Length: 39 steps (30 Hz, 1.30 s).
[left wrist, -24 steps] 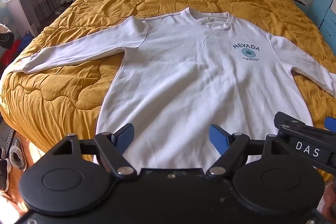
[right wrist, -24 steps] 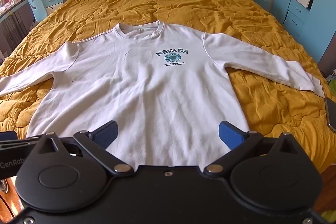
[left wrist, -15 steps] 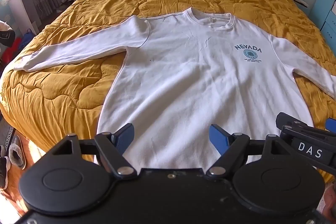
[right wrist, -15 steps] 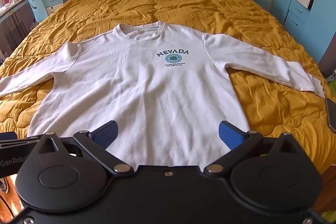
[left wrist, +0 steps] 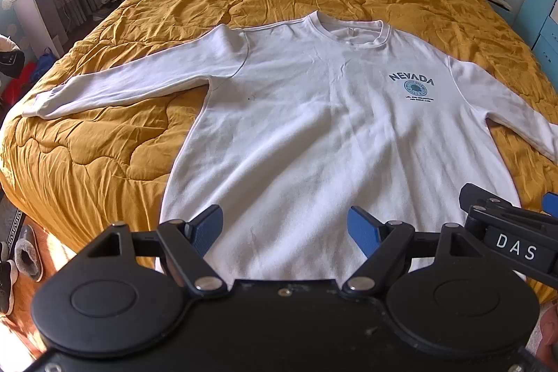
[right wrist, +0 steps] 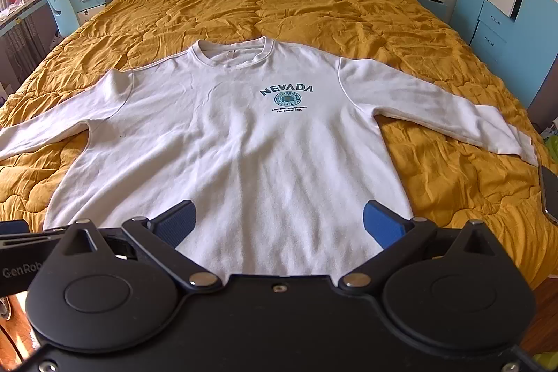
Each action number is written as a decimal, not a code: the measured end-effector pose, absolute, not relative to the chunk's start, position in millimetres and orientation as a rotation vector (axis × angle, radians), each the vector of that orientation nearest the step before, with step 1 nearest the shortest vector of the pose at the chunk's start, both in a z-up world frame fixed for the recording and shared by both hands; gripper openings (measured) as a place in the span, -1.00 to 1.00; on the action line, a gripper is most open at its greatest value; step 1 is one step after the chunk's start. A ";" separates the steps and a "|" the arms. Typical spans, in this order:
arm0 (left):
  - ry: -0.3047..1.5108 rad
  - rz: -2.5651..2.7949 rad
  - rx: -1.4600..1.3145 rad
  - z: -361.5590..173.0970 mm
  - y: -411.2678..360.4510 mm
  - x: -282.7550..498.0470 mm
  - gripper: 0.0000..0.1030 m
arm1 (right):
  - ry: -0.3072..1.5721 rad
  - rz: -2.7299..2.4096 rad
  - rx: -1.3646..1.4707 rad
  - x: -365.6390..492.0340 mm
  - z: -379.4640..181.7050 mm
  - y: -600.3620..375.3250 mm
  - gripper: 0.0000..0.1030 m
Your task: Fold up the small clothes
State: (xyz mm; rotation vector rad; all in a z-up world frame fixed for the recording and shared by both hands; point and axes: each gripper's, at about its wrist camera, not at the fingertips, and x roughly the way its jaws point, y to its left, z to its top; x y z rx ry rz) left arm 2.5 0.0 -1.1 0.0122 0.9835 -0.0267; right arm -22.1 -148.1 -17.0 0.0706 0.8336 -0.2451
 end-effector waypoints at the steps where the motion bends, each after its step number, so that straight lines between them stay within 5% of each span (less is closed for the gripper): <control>1: 0.983 -0.027 0.014 -1.1 -0.5 2.9 0.61 | 0.833 -0.245 0.071 -22.1 -17.5 -147.8 1.00; 39: 0.981 -0.031 0.013 2.2 -0.8 1.0 0.61 | 0.826 -0.243 0.063 -19.5 -10.6 -147.4 1.00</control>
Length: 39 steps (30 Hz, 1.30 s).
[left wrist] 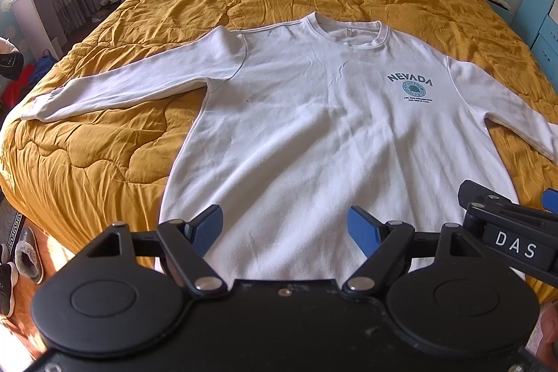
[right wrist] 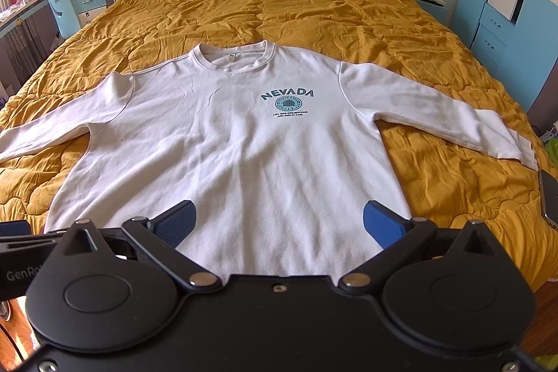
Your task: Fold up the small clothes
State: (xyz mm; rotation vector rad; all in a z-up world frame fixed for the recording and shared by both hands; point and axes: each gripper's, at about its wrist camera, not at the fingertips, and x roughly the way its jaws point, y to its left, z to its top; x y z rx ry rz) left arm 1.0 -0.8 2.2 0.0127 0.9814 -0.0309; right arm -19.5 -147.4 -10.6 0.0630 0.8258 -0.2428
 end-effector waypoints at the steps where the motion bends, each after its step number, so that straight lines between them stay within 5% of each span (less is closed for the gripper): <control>1: 0.981 -0.032 0.012 2.5 -1.3 1.0 0.61 | 0.826 -0.243 0.063 -19.1 -10.1 -147.4 1.00; 30: 0.986 -0.043 0.002 -4.0 3.4 0.3 0.61 | 0.828 -0.243 0.065 -17.9 -12.2 -148.7 1.00; 39: 0.893 -0.122 -0.196 1.5 47.6 9.3 0.61 | 0.803 -0.212 0.065 -10.7 -17.3 -148.0 1.00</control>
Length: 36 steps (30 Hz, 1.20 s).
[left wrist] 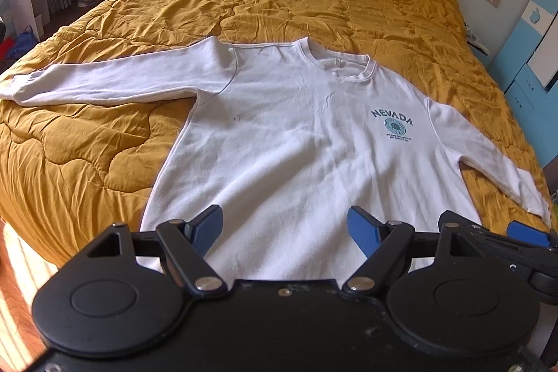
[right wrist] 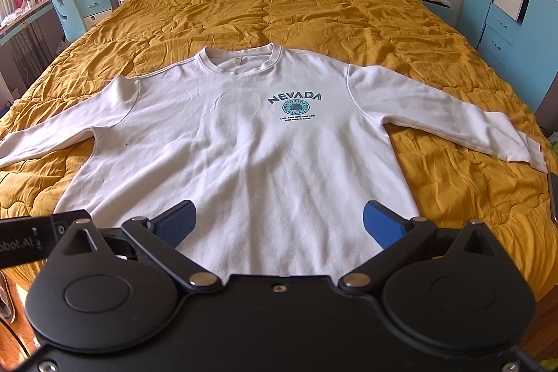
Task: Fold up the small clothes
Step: 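Grasp the sweatshirt sleeve cuff with the left gripper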
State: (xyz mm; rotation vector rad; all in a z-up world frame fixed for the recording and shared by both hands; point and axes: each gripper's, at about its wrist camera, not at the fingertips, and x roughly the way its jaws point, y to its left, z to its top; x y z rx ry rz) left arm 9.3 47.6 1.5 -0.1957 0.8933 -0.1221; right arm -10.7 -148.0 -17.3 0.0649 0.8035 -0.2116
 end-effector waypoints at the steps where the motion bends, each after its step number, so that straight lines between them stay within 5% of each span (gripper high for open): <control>1: 0.866 -0.131 -0.222 2.3 56.6 9.5 0.61 | 0.799 -0.206 0.057 -9.4 -17.1 -146.6 1.00; 11: 0.554 -0.182 -0.680 -7.8 217.9 28.7 0.61 | 0.544 -0.010 0.089 6.3 2.4 -122.5 1.00; 21: 0.214 0.224 -1.027 -52.5 426.9 50.5 0.58 | 0.656 -0.004 0.181 49.1 -30.2 -97.9 1.00; 36: 0.167 0.394 -1.264 -113.6 492.2 87.6 0.47 | 0.740 0.021 0.058 71.6 -51.8 -64.7 1.00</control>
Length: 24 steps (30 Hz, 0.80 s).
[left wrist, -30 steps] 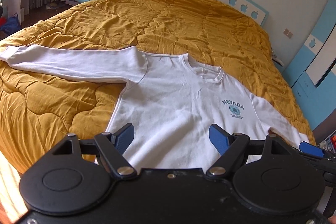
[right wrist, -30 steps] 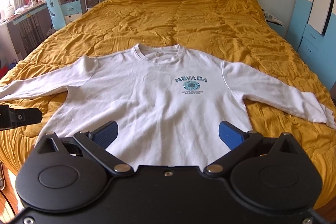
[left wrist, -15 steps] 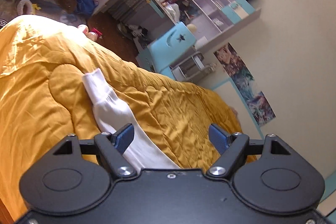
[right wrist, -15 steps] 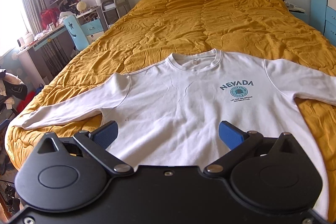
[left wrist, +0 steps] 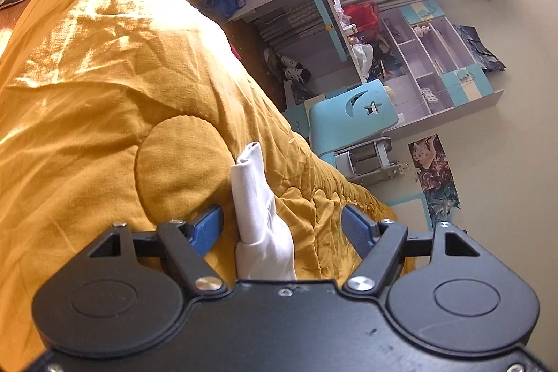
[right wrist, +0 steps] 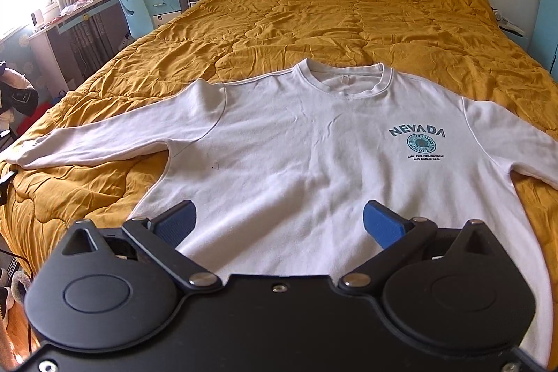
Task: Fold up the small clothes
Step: 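Grasp the sweatshirt sleeve cuff with the left gripper, then lift the sleeve with the left gripper and fold it across the body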
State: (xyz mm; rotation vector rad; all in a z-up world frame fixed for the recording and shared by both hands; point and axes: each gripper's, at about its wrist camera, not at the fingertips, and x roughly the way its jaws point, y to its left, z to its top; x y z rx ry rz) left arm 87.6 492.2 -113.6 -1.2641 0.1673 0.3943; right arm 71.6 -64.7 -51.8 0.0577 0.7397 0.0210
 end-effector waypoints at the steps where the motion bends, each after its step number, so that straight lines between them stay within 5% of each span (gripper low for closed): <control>1: 0.165 0.399 -1.264 -114.2 493.3 90.2 0.46 | 0.741 0.019 0.055 71.7 -52.6 -64.3 1.00; 5: 0.149 0.403 -1.252 -116.2 493.7 95.9 0.42 | 0.757 0.011 0.051 74.8 -56.7 -62.6 1.00; 7: 0.149 0.407 -1.251 -117.5 492.9 96.7 0.21 | 0.762 0.008 0.046 74.9 -58.4 -61.3 1.00; 9: 0.165 0.404 -1.276 -123.3 496.9 99.4 -0.90 | 0.767 0.007 0.041 75.0 -59.5 -59.8 1.00; 18: 0.186 0.422 -1.305 -130.5 498.9 99.7 -0.95 | 0.781 0.000 0.034 73.8 -61.6 -60.8 1.00; 24: 0.129 0.234 -1.195 -77.9 465.0 115.7 -0.96 | 0.765 -0.005 0.045 67.4 -58.3 -69.3 1.00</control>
